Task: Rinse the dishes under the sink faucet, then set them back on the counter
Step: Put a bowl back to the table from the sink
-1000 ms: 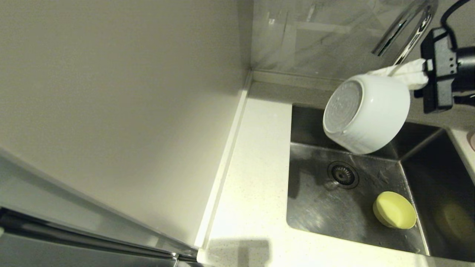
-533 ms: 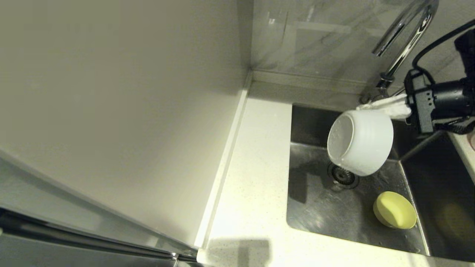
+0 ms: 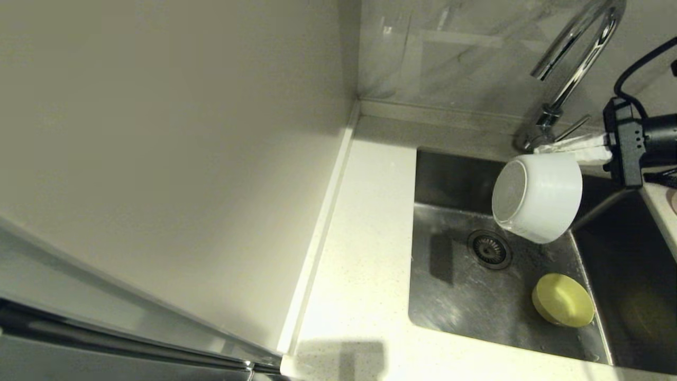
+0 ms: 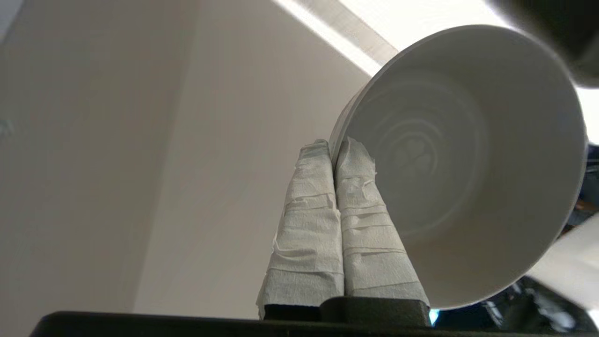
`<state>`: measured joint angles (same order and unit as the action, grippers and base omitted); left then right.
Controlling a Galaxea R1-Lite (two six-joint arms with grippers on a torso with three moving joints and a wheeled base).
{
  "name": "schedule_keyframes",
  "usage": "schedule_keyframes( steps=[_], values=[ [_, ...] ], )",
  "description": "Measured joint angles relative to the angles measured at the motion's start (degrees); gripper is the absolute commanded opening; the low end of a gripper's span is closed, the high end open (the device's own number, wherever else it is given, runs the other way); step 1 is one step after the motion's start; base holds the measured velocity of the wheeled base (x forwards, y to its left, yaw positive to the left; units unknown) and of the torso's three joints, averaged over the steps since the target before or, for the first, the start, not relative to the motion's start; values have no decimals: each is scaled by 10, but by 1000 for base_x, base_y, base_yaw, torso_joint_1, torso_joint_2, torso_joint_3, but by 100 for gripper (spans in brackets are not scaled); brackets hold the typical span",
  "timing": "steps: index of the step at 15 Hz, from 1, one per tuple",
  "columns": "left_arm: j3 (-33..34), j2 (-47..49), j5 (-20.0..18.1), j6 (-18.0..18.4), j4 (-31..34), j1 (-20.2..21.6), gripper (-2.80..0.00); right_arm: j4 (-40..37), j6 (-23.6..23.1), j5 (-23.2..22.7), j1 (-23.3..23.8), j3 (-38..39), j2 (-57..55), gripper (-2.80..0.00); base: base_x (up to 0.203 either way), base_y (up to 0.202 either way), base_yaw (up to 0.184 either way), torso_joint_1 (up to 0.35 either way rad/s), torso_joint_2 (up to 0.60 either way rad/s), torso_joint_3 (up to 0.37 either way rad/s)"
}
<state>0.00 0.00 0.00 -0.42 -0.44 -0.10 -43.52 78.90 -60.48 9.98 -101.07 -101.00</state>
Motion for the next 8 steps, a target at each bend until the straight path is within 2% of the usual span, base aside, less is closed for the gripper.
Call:
schedule_keyframes(
  steps=[2, 4, 6, 8],
  values=[
    [0, 0, 0, 0, 0, 0, -280, -2, -36, -1, 18, -21, 4, -280, 0, 0, 0, 0, 0, 0],
    [0, 0, 0, 0, 0, 0, -280, 0, -110, 0, 42, -76, 14, -280, 0, 0, 0, 0, 0, 0],
    [0, 0, 0, 0, 0, 0, -280, 0, -232, 18, 60, -76, 29, -280, 0, 0, 0, 0, 0, 0],
    [0, 0, 0, 0, 0, 0, -280, 2, -392, 73, 71, -25, 49, -280, 0, 0, 0, 0, 0, 0]
  ],
)
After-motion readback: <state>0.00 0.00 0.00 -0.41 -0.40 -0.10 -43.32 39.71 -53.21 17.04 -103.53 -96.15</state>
